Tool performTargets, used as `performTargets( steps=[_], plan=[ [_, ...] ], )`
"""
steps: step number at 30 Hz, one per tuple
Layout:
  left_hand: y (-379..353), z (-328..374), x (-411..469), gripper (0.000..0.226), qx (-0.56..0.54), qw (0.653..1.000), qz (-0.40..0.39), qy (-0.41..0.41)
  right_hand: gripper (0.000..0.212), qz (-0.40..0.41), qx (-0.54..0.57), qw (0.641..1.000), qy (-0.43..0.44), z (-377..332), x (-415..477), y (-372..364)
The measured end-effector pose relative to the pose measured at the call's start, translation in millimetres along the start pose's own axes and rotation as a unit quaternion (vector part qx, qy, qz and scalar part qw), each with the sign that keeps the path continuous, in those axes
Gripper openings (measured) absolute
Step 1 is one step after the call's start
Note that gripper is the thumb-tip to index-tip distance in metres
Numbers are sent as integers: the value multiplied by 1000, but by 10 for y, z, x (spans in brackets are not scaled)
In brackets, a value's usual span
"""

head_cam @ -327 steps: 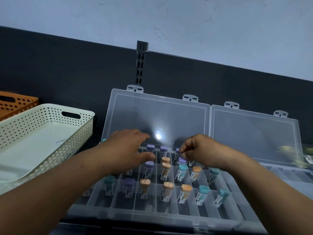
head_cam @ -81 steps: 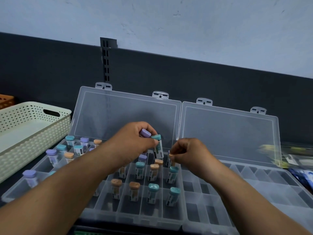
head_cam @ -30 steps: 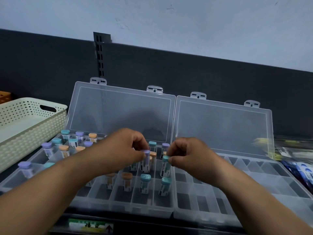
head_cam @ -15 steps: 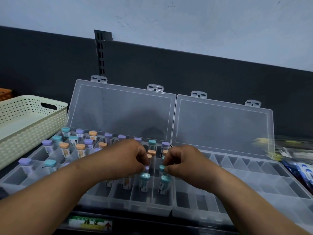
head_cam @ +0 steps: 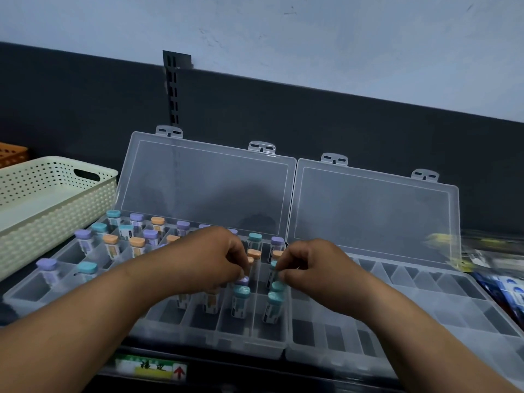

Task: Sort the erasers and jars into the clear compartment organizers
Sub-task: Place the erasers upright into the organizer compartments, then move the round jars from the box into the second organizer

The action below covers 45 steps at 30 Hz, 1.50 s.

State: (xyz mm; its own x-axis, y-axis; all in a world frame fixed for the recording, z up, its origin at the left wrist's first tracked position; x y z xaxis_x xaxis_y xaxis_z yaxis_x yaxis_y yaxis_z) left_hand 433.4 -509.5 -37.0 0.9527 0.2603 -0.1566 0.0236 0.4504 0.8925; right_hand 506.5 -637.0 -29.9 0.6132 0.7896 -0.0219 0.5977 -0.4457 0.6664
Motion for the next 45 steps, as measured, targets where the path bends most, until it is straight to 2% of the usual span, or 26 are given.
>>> performTargets(
  steps=[4,7,11,15,18,23,29,41,45],
  plan=[
    [125,-4,-64,13,8,998,59,10,9,54,-61,995,53,-191,-15,95],
    [320,13,-193,20,110,980,164,-3,13,78,-145,981,99,-387,-1,80],
    [486,-6,-379,40,229,943,243,-12,39,47,-225,966,119,-542,83,-54],
    [584,-251,-626,53,259,924,280,24,56,-5,-264,957,124,-620,186,-280],
    [617,-369,-720,62,295,914,273,46,59,-17,-275,953,126,-655,270,-392],
    [743,-748,-1098,71,295,914,259,103,58,-39,-288,945,152,-1033,243,-762],
    [1083,-1259,-1580,72,308,903,283,103,59,-32,-287,942,169,-1659,271,-1241],
    [1621,-2781,-2686,72,317,903,260,126,65,-23,-251,954,160,-2936,461,-2755],
    [1774,-3180,-2931,70,289,914,251,139,64,-38,-255,953,158,-3301,548,-3091]
  ],
)
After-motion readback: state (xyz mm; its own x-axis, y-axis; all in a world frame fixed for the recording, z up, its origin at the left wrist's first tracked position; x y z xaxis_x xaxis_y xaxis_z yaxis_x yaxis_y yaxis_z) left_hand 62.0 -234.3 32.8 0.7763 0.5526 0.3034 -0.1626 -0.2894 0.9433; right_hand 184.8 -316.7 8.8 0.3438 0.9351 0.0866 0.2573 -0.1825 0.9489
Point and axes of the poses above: each hand's wrist, its own x-axis towards the middle knuckle, its own y-axis out of the back of the hand, z = x × y, the point moved 9 cm from there along x, towards the middle knuckle, and after that the axes turned 11 degrees about x, right-handed, at the moved point
